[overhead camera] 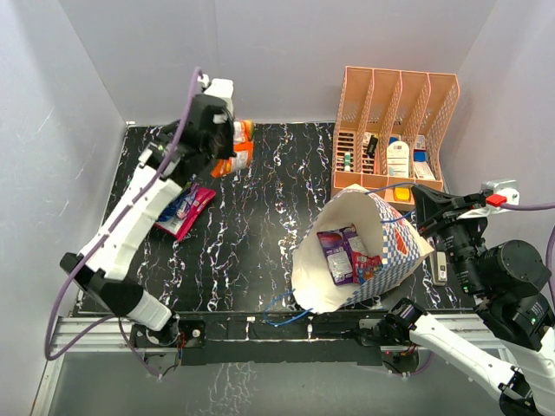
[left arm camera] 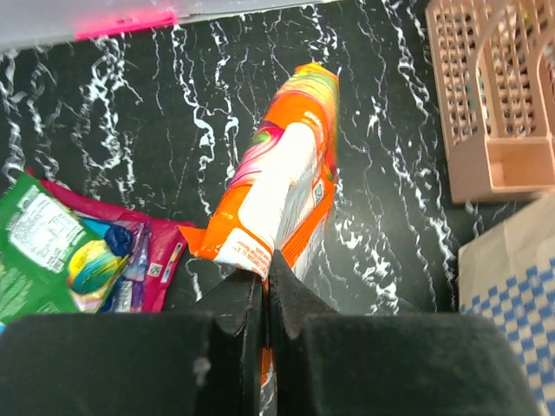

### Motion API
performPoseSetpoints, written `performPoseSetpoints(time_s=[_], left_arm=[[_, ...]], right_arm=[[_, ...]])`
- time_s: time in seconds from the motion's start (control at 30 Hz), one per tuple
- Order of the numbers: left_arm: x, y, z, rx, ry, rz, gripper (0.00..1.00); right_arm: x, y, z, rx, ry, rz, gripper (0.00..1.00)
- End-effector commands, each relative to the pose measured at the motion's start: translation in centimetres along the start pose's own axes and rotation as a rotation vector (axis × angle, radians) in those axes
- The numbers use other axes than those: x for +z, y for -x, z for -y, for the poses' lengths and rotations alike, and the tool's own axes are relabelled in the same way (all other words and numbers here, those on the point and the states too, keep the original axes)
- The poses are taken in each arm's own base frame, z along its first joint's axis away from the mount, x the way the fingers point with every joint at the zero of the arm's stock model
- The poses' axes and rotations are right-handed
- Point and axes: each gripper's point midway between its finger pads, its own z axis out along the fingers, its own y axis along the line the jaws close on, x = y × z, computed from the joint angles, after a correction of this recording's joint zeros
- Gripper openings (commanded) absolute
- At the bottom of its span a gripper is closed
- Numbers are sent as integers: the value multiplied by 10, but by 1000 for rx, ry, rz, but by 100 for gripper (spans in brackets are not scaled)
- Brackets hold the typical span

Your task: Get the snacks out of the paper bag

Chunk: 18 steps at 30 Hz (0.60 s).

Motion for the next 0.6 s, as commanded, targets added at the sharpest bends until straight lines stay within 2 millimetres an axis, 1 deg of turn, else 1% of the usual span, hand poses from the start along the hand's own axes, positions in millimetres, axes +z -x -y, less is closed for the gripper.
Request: performPoseSetpoints(time_s=[0.0, 0.03, 0.1, 0.17, 0.27, 0.37, 0.4, 0.47, 0.57], left_arm=[[7, 50, -54, -304, -79, 141, 0], [18, 44, -66, -374, -85, 128, 0], [30, 43, -88, -503, -108, 139, 0], [38, 39, -112, -627, -110, 138, 0], [41, 31, -153, -852, -104, 156, 0], [37, 18, -187, -1046, -119, 197, 0], [39, 11, -197, -1099, -115, 205, 0], [32, 4, -210, -1172, -113, 237, 0], [31, -10, -221, -1256, -98, 242, 0]], right_arm=[[-3, 20, -8, 55, 43, 57, 7], [-4, 20, -8, 61, 44, 57, 7], [-6, 19, -7, 71, 47, 58, 7], [-8, 19, -6, 77, 48, 63, 7], [-9, 19, -6, 79, 52, 63, 7], [-12, 20, -6, 91, 57, 67, 7], [-13, 20, -6, 95, 58, 69, 7], [-13, 19, -7, 99, 66, 69, 7], [-15, 18, -7, 100, 71, 66, 7]])
